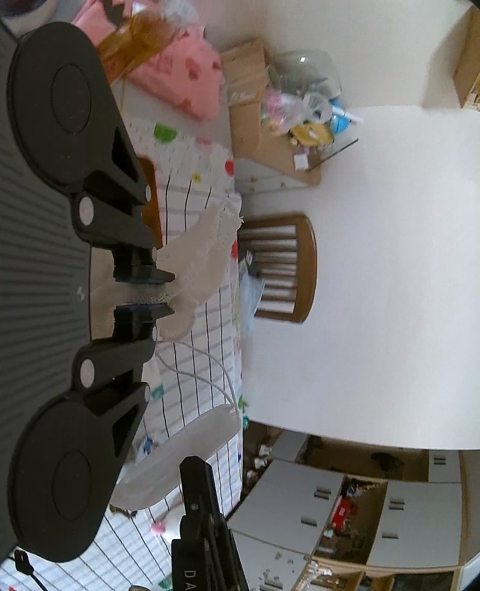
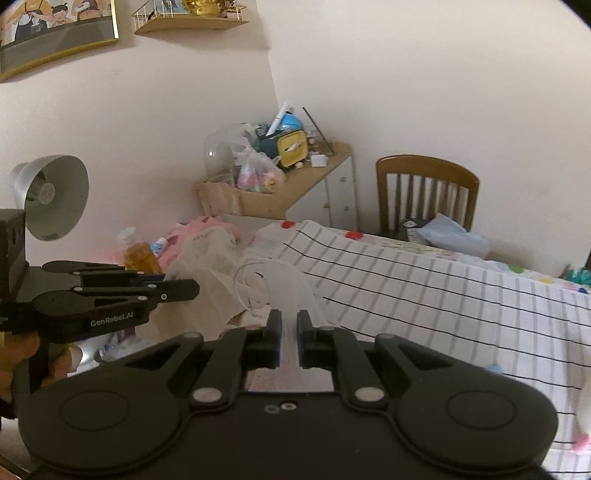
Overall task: Organize soft objects
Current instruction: 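Lift the mesh and plastic bag and carry both over the red tin, then open the right tool over the tin while the left tool releases the mesh, then move both tools back toward the herb pouch and brown scrunchie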
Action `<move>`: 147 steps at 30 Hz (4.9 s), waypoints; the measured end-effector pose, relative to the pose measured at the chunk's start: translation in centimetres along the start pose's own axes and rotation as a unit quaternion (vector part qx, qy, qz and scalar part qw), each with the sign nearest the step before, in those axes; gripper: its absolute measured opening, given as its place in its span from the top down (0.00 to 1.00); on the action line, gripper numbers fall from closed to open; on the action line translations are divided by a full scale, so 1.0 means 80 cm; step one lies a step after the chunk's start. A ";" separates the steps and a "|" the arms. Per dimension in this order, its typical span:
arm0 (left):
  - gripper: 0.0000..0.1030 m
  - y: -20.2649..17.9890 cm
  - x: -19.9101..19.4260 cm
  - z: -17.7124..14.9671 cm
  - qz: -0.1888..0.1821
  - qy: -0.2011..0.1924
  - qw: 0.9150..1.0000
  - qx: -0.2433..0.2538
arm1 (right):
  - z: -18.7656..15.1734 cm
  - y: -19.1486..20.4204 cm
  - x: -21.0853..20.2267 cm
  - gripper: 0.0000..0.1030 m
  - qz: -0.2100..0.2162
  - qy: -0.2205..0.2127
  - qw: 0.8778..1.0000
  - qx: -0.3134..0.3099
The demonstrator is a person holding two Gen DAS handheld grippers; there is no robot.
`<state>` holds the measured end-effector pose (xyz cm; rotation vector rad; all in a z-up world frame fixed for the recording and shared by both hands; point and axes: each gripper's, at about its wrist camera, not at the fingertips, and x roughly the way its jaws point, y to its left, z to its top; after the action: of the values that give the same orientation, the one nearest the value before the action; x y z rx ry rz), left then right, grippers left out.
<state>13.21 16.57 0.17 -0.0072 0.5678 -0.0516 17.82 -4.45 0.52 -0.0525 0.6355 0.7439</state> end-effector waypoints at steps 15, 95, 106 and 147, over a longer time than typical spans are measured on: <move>0.90 0.060 0.031 -0.011 0.061 0.030 0.997 0.022 | 0.008 0.027 0.112 0.92 0.054 0.037 0.996 0.056; 0.26 0.081 0.053 -0.057 -0.006 0.101 0.993 -0.062 | -0.033 0.039 0.107 0.31 0.025 0.077 0.996 0.036; 0.18 0.035 0.025 -0.029 -0.054 0.060 0.995 -0.062 | -0.043 -0.006 0.025 0.18 0.001 0.037 0.997 0.069; 0.00 -0.242 0.195 -0.059 -0.166 0.102 0.978 0.070 | -0.186 -0.236 -0.055 0.05 -0.204 0.067 0.971 0.109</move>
<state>22.91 -3.55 -11.76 0.0408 0.7633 -0.4220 19.85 -25.11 -12.38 -0.0294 0.8029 0.2718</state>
